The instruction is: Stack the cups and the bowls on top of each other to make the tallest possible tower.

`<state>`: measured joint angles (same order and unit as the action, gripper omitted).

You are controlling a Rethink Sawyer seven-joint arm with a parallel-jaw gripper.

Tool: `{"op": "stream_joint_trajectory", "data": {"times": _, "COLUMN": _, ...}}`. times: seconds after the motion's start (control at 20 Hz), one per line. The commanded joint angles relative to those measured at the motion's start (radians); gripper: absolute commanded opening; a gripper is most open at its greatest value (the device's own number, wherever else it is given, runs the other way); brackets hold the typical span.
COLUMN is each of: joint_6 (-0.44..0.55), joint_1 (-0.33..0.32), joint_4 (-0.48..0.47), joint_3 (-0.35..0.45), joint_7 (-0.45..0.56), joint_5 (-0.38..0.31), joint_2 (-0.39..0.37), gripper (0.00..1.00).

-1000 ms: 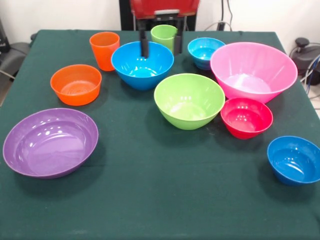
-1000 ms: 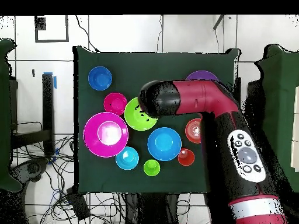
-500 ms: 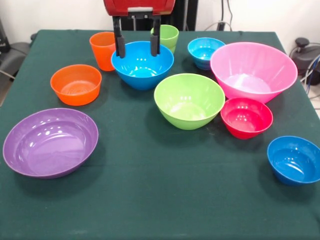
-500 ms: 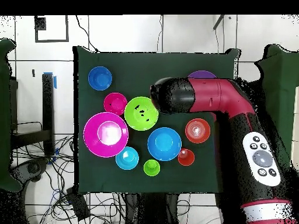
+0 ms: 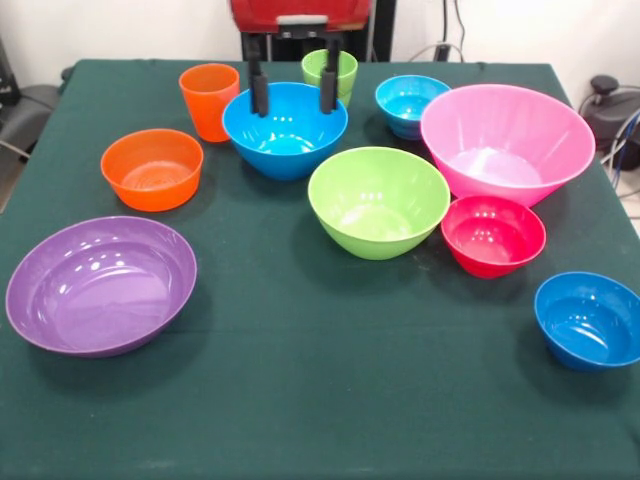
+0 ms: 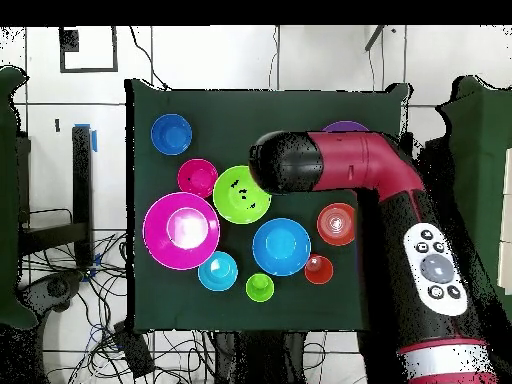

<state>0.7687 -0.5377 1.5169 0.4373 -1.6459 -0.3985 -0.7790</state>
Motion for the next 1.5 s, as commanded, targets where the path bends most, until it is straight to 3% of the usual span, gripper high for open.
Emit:
{"op": "stream_joint_trajectory", "data": {"times": 0.05, "joint_6": -0.040, "joint_1": 0.091, "joint_4": 0.000, "joint_3": -0.044, "joint_7": -0.107, "joint_5": -0.063, "joint_2": 0.083, "gripper": 1.00}}
{"op": "stream_joint_trajectory", "data": {"times": 0.7, "joint_6": -0.081, "joint_1": 0.221, "joint_4": 0.060, "joint_3": -0.127, "joint_7": -0.259, "joint_5": 0.017, "joint_2": 0.054, "gripper": 1.00}}
{"op": "stream_joint_trajectory", "data": {"times": 1.5, "joint_6": -0.044, "joint_1": 0.234, "joint_4": 0.092, "joint_3": -0.136, "joint_7": -0.232, "joint_5": 0.069, "joint_2": 0.004, "gripper": 1.00}}
